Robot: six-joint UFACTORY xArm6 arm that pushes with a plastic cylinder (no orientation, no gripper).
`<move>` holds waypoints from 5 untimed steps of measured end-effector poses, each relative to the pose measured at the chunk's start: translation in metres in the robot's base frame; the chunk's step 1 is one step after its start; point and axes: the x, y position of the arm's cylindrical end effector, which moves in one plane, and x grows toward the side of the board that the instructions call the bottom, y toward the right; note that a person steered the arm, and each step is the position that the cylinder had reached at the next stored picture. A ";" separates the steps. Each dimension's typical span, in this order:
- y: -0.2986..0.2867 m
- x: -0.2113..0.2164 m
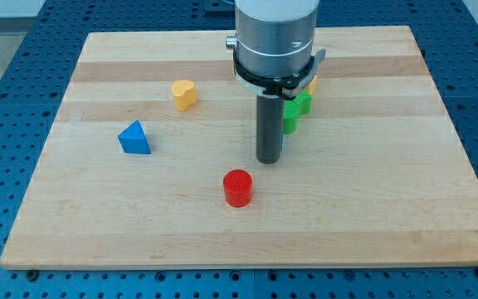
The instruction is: Place the red circle left to the green circle
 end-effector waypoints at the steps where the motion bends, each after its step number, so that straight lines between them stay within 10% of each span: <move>1: 0.000 0.000; 5: 0.000 0.047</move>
